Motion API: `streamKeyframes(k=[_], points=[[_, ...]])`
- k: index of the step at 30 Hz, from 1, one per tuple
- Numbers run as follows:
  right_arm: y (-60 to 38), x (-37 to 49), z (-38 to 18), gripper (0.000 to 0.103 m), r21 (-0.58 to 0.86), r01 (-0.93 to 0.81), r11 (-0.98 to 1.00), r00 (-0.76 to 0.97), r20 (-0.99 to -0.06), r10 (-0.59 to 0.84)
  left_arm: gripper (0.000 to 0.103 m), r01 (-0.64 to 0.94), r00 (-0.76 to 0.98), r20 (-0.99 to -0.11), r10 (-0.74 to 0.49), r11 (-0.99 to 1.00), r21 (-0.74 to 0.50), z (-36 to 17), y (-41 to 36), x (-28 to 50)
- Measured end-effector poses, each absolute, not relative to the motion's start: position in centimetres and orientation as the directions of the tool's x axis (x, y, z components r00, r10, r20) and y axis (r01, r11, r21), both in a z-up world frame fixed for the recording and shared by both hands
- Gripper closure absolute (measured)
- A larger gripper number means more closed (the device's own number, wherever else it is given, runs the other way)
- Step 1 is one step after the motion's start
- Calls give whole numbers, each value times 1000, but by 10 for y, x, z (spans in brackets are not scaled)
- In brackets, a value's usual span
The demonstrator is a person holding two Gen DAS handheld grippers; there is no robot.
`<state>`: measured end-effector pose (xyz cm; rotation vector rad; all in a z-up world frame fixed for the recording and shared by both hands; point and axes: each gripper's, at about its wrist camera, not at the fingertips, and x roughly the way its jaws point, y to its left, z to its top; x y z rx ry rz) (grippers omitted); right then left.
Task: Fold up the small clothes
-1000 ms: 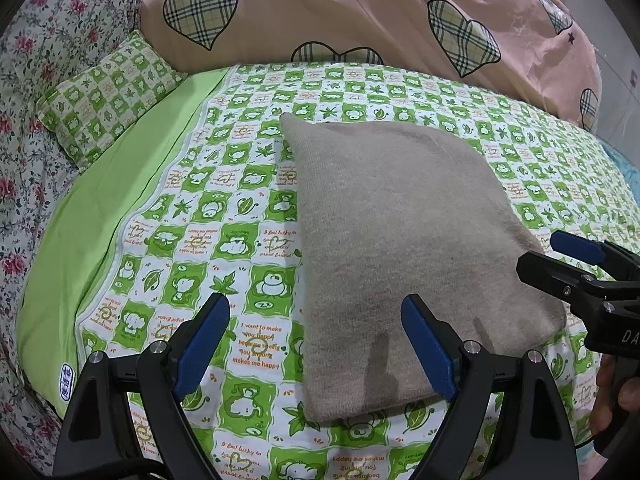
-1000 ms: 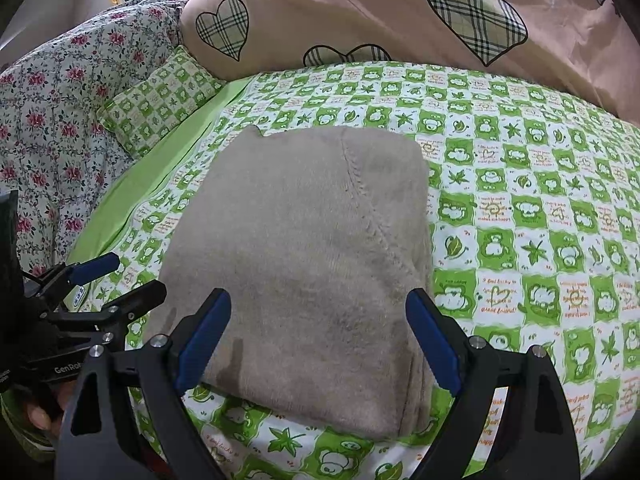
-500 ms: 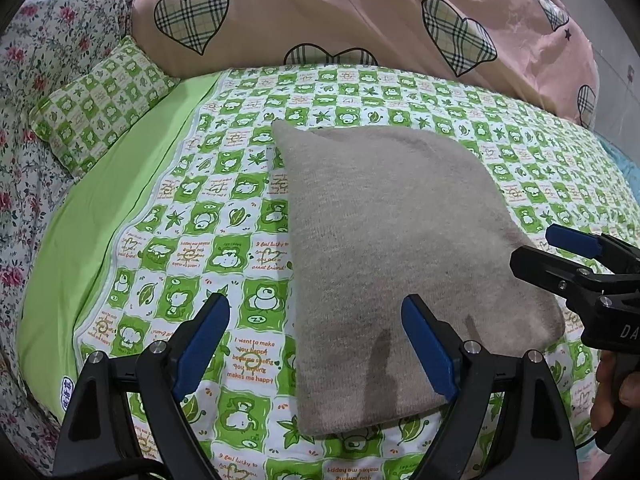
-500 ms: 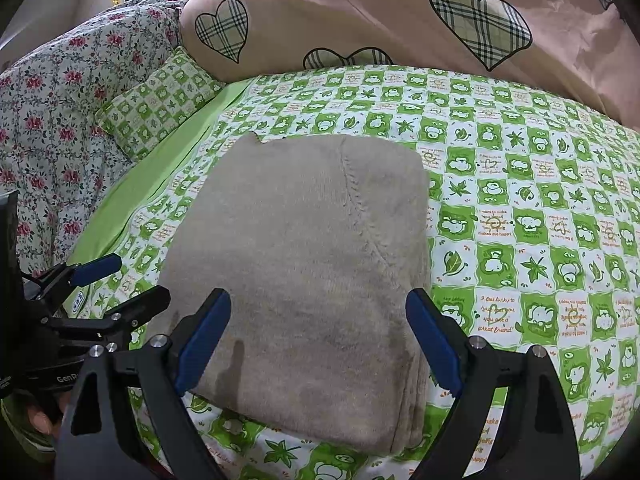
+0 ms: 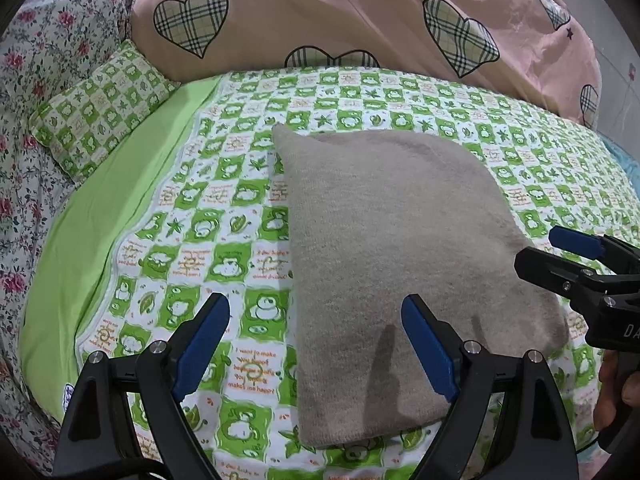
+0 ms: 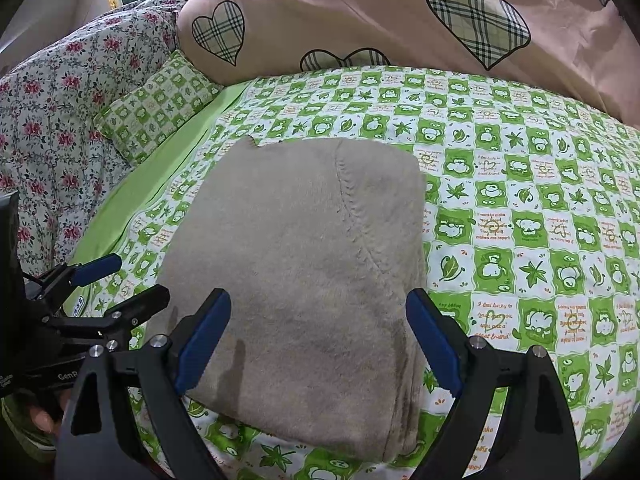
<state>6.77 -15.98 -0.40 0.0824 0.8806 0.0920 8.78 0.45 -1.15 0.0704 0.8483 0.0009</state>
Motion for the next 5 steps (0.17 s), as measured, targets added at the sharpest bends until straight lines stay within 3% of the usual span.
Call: streamKeyframes(k=[5], points=[[-165,74,-9,14,132,-29,991,626,-770,121,15,29,657,-754,18,998,50,-12,7,92]])
